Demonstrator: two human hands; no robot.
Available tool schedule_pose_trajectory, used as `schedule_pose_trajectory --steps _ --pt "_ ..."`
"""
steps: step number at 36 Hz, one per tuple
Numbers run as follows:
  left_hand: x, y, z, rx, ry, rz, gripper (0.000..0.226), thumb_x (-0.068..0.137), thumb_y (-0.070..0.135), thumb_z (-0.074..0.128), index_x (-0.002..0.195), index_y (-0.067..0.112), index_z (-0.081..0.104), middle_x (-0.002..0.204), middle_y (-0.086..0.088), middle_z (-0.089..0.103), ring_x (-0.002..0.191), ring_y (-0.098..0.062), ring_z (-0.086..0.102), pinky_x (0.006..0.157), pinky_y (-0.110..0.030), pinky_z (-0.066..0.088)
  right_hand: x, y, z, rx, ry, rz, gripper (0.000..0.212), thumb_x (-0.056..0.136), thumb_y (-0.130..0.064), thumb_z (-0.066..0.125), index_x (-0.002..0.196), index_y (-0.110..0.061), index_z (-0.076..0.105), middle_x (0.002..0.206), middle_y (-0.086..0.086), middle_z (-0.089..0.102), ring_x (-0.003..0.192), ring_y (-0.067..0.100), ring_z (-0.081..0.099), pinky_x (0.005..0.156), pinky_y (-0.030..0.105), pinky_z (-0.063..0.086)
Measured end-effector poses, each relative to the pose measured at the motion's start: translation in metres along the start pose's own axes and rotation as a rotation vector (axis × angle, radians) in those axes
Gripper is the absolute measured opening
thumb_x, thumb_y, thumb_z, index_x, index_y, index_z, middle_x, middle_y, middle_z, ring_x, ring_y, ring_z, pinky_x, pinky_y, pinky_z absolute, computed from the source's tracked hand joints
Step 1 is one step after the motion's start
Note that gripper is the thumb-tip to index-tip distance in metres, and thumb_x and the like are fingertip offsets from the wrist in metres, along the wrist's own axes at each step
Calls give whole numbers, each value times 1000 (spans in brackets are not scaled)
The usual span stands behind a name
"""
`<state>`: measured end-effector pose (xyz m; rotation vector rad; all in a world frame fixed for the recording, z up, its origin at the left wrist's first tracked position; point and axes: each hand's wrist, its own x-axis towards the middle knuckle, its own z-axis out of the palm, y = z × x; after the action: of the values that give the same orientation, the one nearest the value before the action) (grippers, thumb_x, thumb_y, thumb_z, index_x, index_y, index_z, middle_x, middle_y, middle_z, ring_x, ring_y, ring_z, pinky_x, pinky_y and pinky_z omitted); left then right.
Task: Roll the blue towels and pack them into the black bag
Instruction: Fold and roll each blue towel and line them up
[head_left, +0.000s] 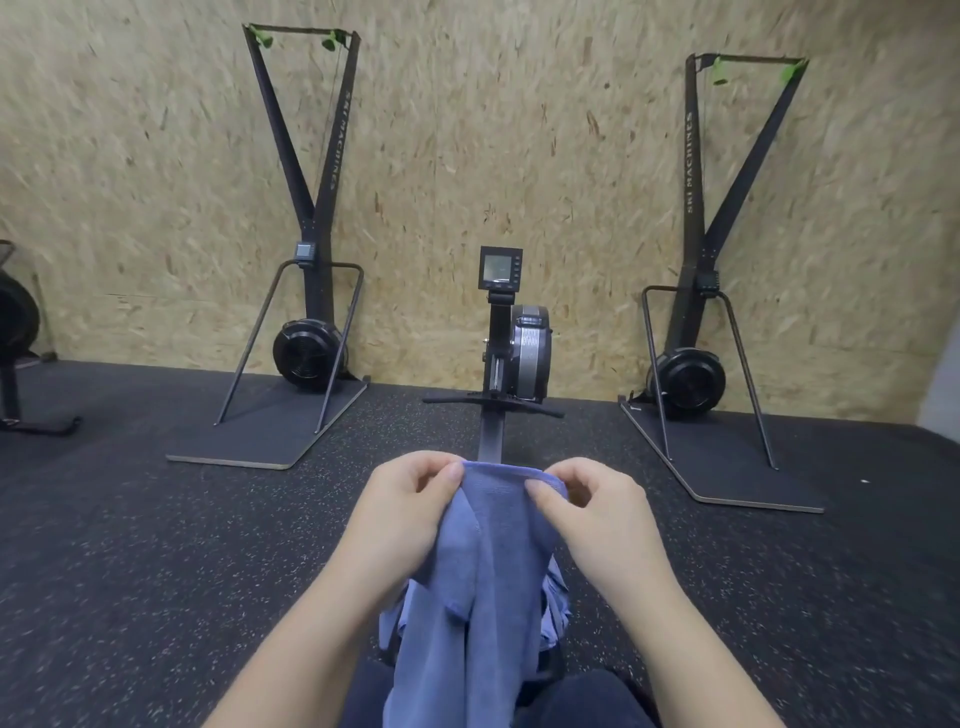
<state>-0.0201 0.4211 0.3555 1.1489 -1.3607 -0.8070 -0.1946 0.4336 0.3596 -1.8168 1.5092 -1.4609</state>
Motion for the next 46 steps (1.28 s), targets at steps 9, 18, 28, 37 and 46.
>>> schedule_pose_trajectory --steps 9,18,28,37,46 --pt "-13 7 18 -397 -23 -105 20 96 5 53 101 17 68 93 -8 73 81 -19 65 74 -36 54 -4 -14 22 172 -28 61 11 89 -21 63 78 -22 66 74 -2 70 72 18 65 69 37 53" --pt "-23 6 20 -235 -247 71 42 86 -14 56 90 24 73 97 -10 73 80 -15 70 66 -23 51 -1 -13 11 215 22 153 14 85 -20 66 71 -19 66 56 -7 64 51 2 53 52 21 42" --pt "-20 0 21 -29 -64 192 25 87 -1 61 77 21 66 89 5 66 72 -14 61 71 -28 50 -4 -10 9 159 21 159 14 81 -20 72 69 -14 67 55 -7 64 49 2 51 50 19 40" --pt "-23 1 16 244 -114 291 16 84 14 70 76 28 67 80 20 63 77 3 57 69 -11 38 -1 -4 -1 82 59 110 19 89 -22 65 71 -23 68 68 -10 69 62 -3 57 58 13 42" --pt "-26 9 16 173 -118 381 16 80 26 70 74 41 69 82 22 66 82 2 61 73 -8 39 -7 -13 0 45 -97 59 24 96 -14 50 83 -27 67 88 -9 71 85 6 64 81 27 49"
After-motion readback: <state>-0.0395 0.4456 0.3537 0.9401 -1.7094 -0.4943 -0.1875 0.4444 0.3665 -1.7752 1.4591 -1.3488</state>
